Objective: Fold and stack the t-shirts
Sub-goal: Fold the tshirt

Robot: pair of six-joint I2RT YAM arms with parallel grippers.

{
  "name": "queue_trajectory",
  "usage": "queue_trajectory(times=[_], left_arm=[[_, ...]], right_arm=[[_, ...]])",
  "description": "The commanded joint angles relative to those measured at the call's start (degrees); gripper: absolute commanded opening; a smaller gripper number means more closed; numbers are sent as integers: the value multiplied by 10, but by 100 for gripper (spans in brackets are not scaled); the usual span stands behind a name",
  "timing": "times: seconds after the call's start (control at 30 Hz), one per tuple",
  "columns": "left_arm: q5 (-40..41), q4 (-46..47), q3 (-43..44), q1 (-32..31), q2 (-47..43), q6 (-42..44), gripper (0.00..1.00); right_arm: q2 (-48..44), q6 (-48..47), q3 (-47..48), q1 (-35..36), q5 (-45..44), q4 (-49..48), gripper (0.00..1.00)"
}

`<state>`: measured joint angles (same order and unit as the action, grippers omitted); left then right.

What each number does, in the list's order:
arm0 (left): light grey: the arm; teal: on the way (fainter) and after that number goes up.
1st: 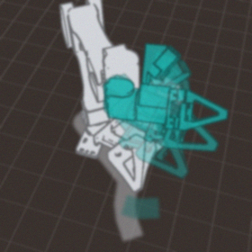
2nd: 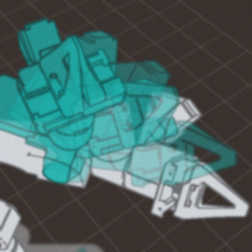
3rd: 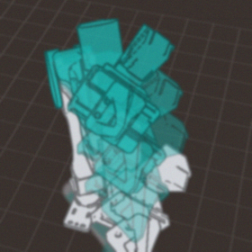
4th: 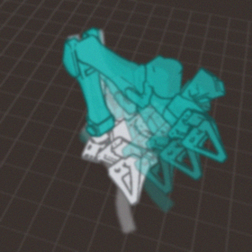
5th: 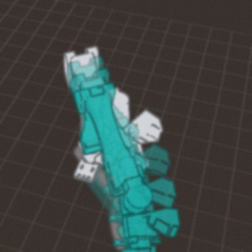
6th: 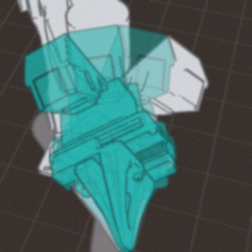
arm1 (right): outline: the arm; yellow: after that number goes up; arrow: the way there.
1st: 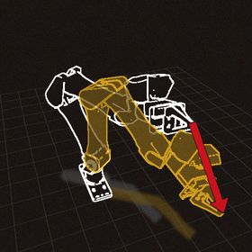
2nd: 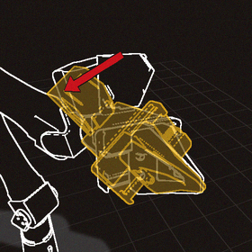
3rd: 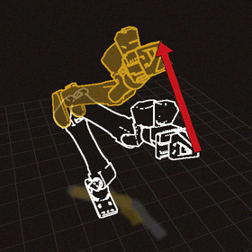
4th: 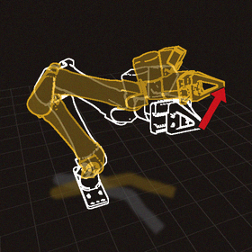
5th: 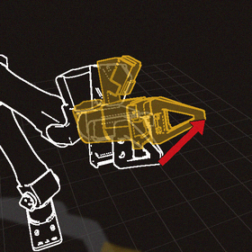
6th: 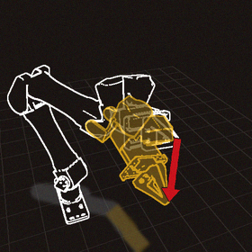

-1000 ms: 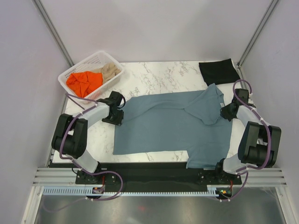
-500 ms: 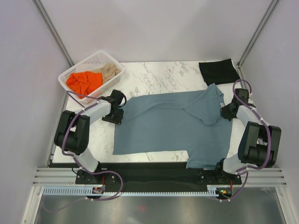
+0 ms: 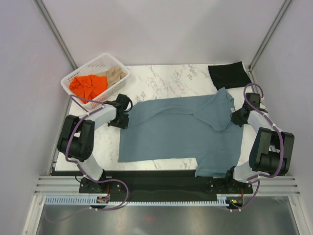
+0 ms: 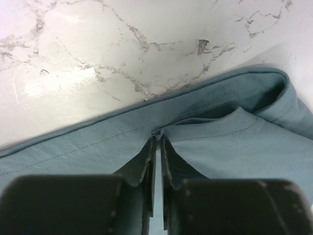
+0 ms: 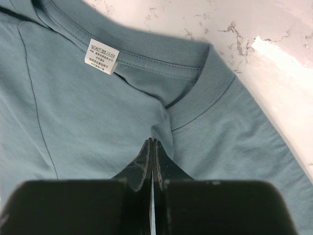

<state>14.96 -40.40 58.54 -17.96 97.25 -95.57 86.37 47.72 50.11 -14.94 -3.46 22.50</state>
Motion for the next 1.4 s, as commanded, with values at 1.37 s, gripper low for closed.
queue_trajectory(times=[1.37], left_arm=[[169, 33, 505, 44, 207, 243, 2]], right_arm=[[212, -71, 385, 7, 160, -320, 0]])
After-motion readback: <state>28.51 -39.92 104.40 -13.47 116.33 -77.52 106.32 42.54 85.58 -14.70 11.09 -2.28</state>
